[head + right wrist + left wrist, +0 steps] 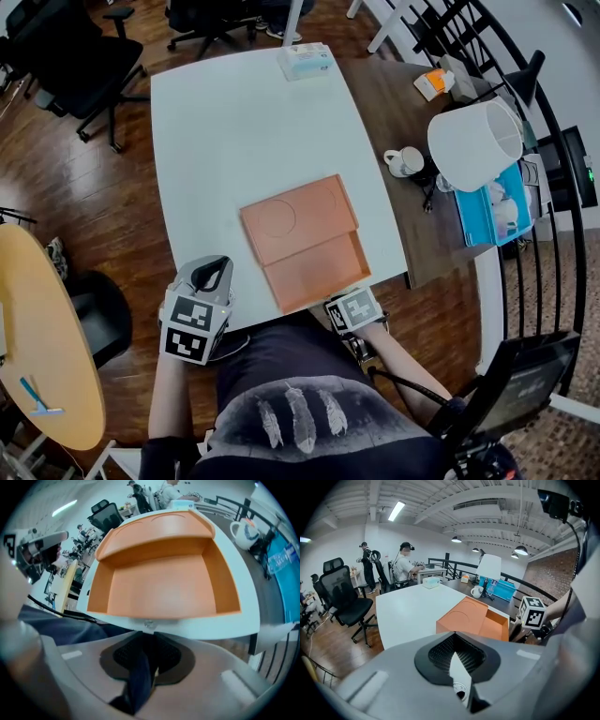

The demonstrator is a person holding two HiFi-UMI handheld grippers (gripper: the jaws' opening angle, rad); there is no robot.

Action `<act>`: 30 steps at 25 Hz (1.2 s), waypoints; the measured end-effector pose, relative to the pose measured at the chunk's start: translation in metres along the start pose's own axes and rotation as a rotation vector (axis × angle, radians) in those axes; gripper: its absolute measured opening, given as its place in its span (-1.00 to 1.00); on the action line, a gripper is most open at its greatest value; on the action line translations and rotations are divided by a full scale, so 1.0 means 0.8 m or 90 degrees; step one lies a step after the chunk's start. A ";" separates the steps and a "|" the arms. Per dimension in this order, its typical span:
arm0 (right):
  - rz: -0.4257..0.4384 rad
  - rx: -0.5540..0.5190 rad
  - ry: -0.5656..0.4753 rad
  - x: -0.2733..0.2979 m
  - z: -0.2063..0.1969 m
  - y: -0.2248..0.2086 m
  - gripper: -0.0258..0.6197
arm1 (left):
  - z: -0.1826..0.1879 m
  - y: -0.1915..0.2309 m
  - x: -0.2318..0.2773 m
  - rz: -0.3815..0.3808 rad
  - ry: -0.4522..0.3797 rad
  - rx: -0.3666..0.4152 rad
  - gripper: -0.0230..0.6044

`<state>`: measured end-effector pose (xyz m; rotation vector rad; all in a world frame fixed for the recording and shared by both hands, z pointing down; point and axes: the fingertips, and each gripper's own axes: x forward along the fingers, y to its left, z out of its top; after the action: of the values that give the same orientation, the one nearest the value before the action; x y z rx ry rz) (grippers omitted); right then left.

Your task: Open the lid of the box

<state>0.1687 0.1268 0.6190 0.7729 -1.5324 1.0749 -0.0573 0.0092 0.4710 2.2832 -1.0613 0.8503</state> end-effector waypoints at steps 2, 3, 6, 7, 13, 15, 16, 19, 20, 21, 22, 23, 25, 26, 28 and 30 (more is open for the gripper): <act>0.076 0.026 0.033 -0.009 -0.025 0.011 -0.69 | 0.002 -0.003 0.000 -0.005 -0.004 -0.006 -0.87; 0.119 0.025 0.055 -0.019 -0.037 0.019 -0.69 | 0.005 -0.006 0.001 -0.008 -0.003 -0.008 -0.87; 0.188 -0.027 0.068 -0.069 -0.036 0.029 -0.69 | 0.016 -0.024 0.002 -0.039 0.001 -0.013 -0.87; 0.191 -0.050 0.049 -0.087 -0.020 0.028 -0.69 | 0.022 -0.032 0.001 -0.053 -0.002 -0.016 -0.87; 0.276 -0.140 -0.143 -0.183 0.118 0.043 -0.71 | 0.054 -0.081 0.009 -0.125 -0.005 -0.007 -0.87; 0.325 -0.172 -0.219 -0.221 0.164 0.055 -0.91 | 0.061 -0.095 0.011 -0.149 0.003 0.003 -0.87; 0.345 -0.190 -0.247 -0.237 0.181 0.060 -0.91 | 0.066 -0.100 0.011 -0.158 0.004 0.007 -0.87; 0.363 -0.241 -0.284 -0.266 0.204 0.061 -0.91 | 0.082 -0.109 0.009 -0.169 0.001 0.004 -0.87; 0.362 -0.254 -0.288 -0.270 0.205 0.058 -0.91 | 0.086 -0.111 0.008 -0.167 0.000 0.003 -0.87; 0.364 -0.264 -0.290 -0.272 0.205 0.055 -0.91 | 0.089 -0.111 0.007 -0.162 0.000 0.002 -0.87; 0.367 -0.270 -0.290 -0.273 0.204 0.053 -0.91 | 0.091 -0.110 0.005 -0.157 0.000 0.002 -0.87; 0.368 -0.274 -0.289 -0.273 0.203 0.050 -0.91 | 0.093 -0.108 0.004 -0.151 0.000 0.004 -0.87; 0.364 -0.282 -0.290 -0.271 0.203 0.044 -0.91 | 0.093 -0.104 0.000 -0.139 0.002 0.007 -0.87; 0.357 -0.289 -0.293 -0.271 0.203 0.042 -0.91 | 0.093 -0.102 -0.001 -0.133 0.003 0.007 -0.87; 0.340 -0.307 -0.299 -0.271 0.203 0.038 -0.91 | 0.093 -0.101 -0.003 -0.124 0.004 0.006 -0.87; 0.339 -0.314 -0.300 -0.272 0.206 0.037 -0.91 | 0.094 -0.101 -0.004 -0.119 0.005 0.004 -0.87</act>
<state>0.1284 -0.0266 0.3955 0.2772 -2.3803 0.8470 0.0302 0.0097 0.4038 2.3379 -0.8262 0.7862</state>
